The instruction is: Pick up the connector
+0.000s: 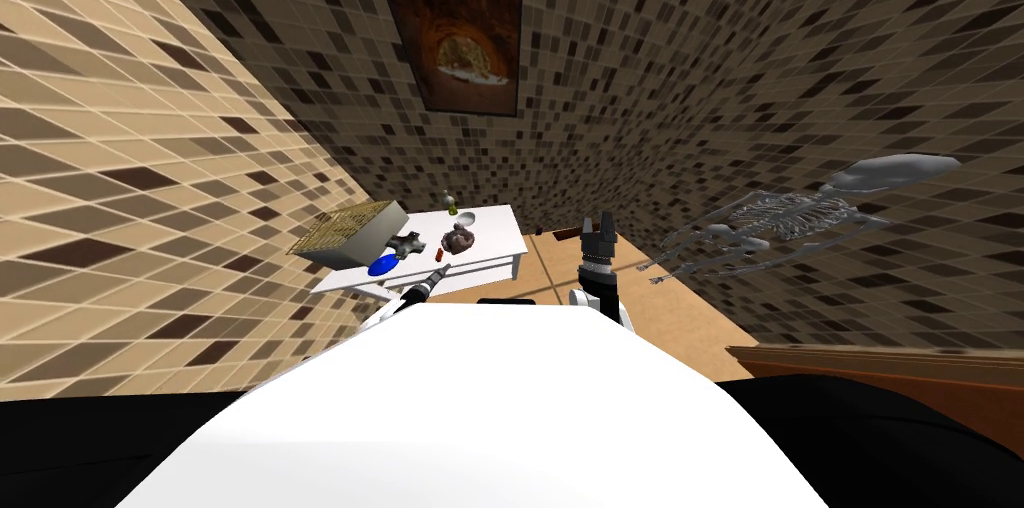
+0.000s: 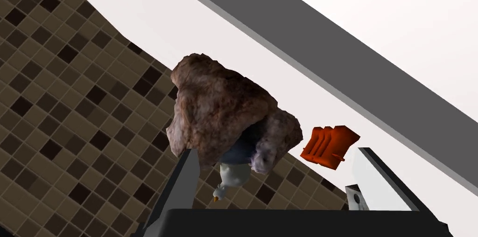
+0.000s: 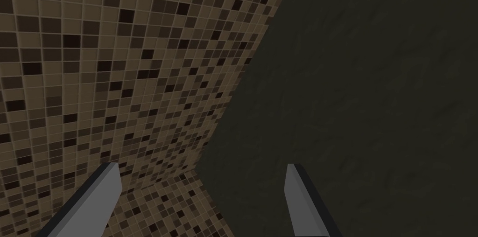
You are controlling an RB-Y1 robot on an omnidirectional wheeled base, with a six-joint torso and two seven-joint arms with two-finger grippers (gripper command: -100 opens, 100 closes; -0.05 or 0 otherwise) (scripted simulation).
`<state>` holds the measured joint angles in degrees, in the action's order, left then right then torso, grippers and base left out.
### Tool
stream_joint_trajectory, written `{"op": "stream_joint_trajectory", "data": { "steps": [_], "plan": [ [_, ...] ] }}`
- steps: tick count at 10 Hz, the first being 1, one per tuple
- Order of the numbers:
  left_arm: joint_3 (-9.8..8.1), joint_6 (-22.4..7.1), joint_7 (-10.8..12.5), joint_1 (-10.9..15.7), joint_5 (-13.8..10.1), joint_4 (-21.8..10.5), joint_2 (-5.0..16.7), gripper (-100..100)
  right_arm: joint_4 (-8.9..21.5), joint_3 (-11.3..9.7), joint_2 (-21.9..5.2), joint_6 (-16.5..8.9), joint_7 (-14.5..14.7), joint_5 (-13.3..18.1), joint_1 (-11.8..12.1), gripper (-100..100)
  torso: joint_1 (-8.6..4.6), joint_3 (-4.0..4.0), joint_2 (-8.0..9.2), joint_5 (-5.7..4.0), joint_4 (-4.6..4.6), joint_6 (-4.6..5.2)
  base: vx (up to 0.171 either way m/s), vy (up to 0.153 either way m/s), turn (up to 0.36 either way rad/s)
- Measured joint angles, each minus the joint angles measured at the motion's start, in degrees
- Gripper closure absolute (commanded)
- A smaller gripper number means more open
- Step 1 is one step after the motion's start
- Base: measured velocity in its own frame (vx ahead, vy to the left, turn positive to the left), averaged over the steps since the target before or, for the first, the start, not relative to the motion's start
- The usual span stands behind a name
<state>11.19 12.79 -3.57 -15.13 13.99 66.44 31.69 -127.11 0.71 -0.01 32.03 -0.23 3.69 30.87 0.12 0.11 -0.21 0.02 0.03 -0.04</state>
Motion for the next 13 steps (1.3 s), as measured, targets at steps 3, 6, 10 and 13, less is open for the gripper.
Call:
{"op": "stream_joint_trajectory", "data": {
  "steps": [3, 6, 10, 13],
  "plan": [
    [1.25, -1.15, -1.38, 2.01, 1.61, -4.67, 1.23, -100, 0.00, 0.00, 0.00, 0.00, 0.00, 0.00, 0.00, 0, -0.04, -0.01, 0.01, -0.01, -0.01, 0.01, 0.053, 0.007, -0.053],
    [3.25, -2.91, -3.32, 4.96, 4.01, -11.05, 3.67, -100, 0.00, 0.00, 0.00, 0.00, 0.00, 0.00, 0.01, 0, -0.02, 0.11, -0.20, -0.01, 0.04, 0.01, 0.101, 0.009, -0.066],
    [5.94, -5.18, -5.24, 8.14, 6.65, -16.74, 7.11, -100, 0.00, 0.00, 0.00, 0.00, 0.00, 0.00, 0.01, 0, -0.04, 0.10, -0.16, -0.01, 0.04, -0.01, 0.094, 0.010, -0.052],
    [7.17, -6.57, -5.11, 8.95, 7.14, -17.18, 8.48, -100, 0.00, 0.00, 0.00, 0.00, 0.00, 0.00, 0.00, 0, -0.08, -0.07, 0.13, -0.01, -0.02, -0.02, 0.021, 0.019, -0.006]
  ]
}}
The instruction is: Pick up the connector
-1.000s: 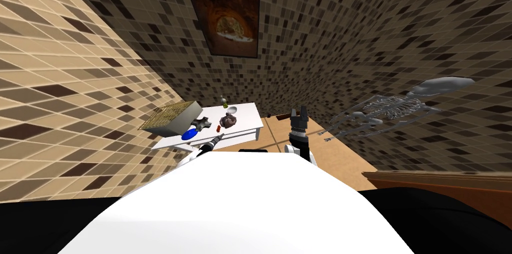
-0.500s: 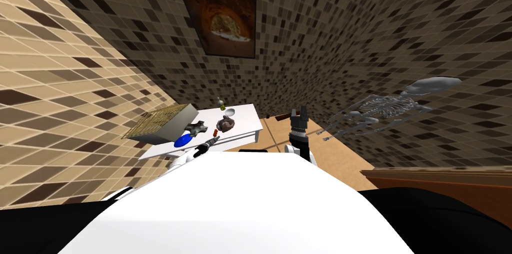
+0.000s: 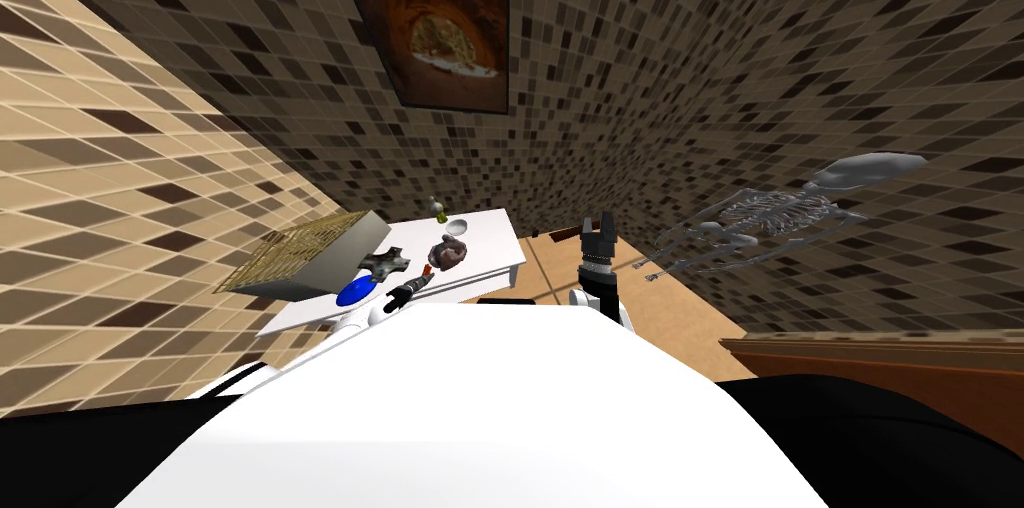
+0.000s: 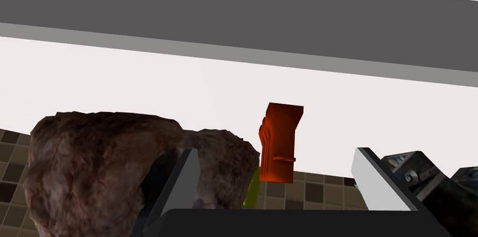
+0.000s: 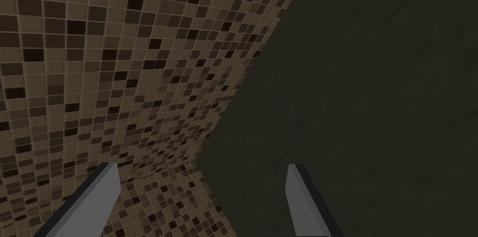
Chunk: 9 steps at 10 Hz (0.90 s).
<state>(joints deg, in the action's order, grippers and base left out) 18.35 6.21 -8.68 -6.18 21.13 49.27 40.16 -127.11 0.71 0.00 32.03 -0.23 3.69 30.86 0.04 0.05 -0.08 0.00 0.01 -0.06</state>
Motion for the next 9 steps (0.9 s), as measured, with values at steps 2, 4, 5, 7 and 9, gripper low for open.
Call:
{"op": "stream_joint_trajectory", "data": {
  "steps": [2, 4, 5, 7, 9],
  "plan": [
    [-1.32, -0.16, -1.70, 1.13, 0.76, -1.67, -2.50, -100, 0.00, 0.01, -0.01, 0.00, 0.00, 0.00, 0.00, 0, 0.22, -0.02, 0.03, 0.05, -0.01, 0.00, 0.007, 0.077, -0.015],
    [-2.31, -0.48, -3.24, 2.62, 1.43, -3.53, -4.77, -100, 0.00, 0.01, -0.01, 0.00, 0.00, 0.00, 0.00, 0, 0.27, -0.03, 0.04, 0.06, -0.01, 0.00, 0.005, 0.053, -0.009],
    [-2.39, -0.40, -3.45, 2.75, 1.48, -3.75, -4.91, 100, 0.00, 0.00, 0.00, 0.00, 0.00, 0.00, 0.00, 0, 0.13, -0.04, 0.06, 0.03, -0.01, -0.01, 0.001, 0.006, 0.000],
    [-2.40, -0.44, -3.48, 2.73, 1.51, -3.74, -4.83, 100, 0.00, 0.00, 0.00, 0.00, 0.00, 0.00, 0.00, 0, 0.02, -0.04, 0.08, 0.05, -0.01, 0.01, 0.000, 0.000, 0.000],
    [-2.39, -0.46, -3.52, 2.73, 1.53, -3.74, -4.81, 100, 0.00, 0.00, 0.00, 0.00, 0.00, 0.00, 0.00, 0, 0.08, -0.03, 0.06, 0.09, -0.01, 0.00, 0.000, 0.000, 0.000]
  ]
}}
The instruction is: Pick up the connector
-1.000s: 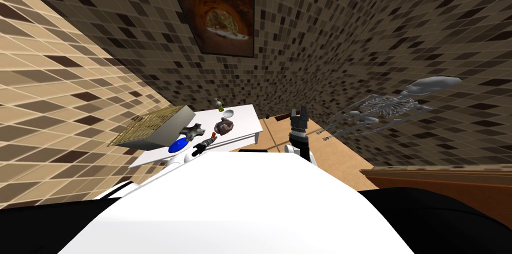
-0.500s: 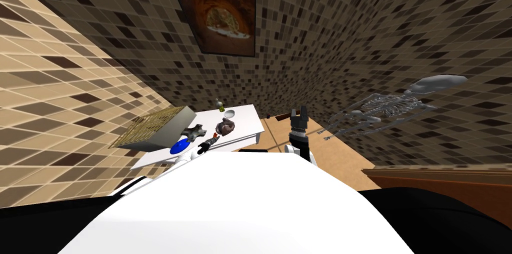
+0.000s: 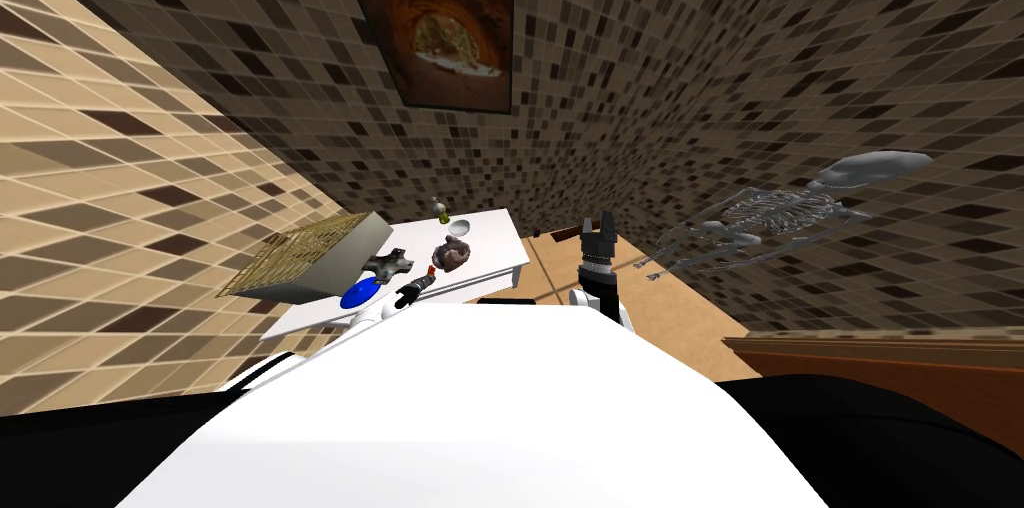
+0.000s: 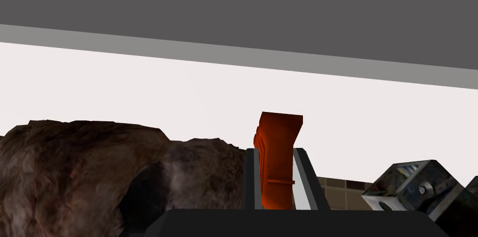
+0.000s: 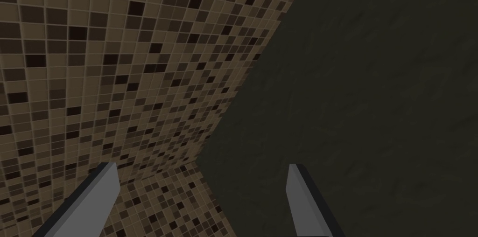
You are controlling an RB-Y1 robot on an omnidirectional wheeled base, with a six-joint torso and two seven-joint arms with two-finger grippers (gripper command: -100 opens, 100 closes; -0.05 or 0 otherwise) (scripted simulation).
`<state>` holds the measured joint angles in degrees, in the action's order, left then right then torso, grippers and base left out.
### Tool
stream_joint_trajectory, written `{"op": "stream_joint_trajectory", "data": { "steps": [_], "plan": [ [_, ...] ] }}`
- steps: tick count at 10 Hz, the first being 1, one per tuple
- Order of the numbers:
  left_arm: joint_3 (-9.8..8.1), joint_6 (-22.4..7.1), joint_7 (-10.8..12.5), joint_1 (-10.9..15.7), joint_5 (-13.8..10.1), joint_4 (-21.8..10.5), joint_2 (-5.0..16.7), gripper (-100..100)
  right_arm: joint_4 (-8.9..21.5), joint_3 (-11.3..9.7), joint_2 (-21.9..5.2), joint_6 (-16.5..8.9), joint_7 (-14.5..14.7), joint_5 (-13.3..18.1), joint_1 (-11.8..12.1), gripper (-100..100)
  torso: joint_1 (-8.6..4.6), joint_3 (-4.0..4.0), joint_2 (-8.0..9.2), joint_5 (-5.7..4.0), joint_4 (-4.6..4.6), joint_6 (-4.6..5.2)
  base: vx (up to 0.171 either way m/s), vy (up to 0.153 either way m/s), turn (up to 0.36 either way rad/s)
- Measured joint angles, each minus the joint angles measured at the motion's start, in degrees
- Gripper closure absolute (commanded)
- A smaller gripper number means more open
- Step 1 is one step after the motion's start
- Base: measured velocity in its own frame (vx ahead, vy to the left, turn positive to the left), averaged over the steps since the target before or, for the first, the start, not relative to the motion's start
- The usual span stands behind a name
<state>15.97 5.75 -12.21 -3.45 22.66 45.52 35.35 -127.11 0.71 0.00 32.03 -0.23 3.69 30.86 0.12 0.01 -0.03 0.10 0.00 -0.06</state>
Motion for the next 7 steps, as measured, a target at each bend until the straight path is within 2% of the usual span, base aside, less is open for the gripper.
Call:
{"op": "stream_joint_trajectory", "data": {
  "steps": [1, 2, 4, 6, 7],
  "plan": [
    [0.00, 0.00, -0.01, 0.00, 0.01, 0.00, 0.00, 0, 0.00, 0.00, 0.00, 0.00, 0.00, 0.00, 0.00, 0, 0.01, 0.00, 0.00, 0.01, 0.00, 0.00, 0.000, 0.000, 0.000],
    [0.01, 0.00, -0.02, 0.00, 0.01, 0.00, 0.00, 100, 0.00, 0.00, 0.00, 0.00, 0.00, 0.00, 0.00, 0, 0.01, 0.00, 0.00, 0.01, 0.00, 0.00, -0.005, -0.048, 0.010],
    [1.15, -0.31, 1.53, -1.57, -0.72, 2.50, 2.18, 100, 0.00, -0.01, 0.01, 0.00, 0.00, 0.00, 0.00, 0, -0.28, -0.04, 0.08, -0.04, 0.00, -0.03, -0.014, -0.086, 0.018],
    [2.05, 0.39, 2.85, -2.09, -1.25, 2.84, 3.93, 100, 0.00, -0.01, 0.01, 0.00, 0.00, 0.00, 0.00, 0, -0.26, -0.04, 0.06, -0.04, -0.02, -0.02, -0.005, -0.049, 0.009],
    [2.12, 0.48, 3.00, -2.10, -1.28, 2.83, 4.05, 0, 0.00, 0.00, 0.00, 0.00, 0.00, 0.00, 0.00, 0, -0.12, -0.03, 0.04, 0.00, -0.02, -0.01, -0.001, -0.006, -0.001]
  ]
}}
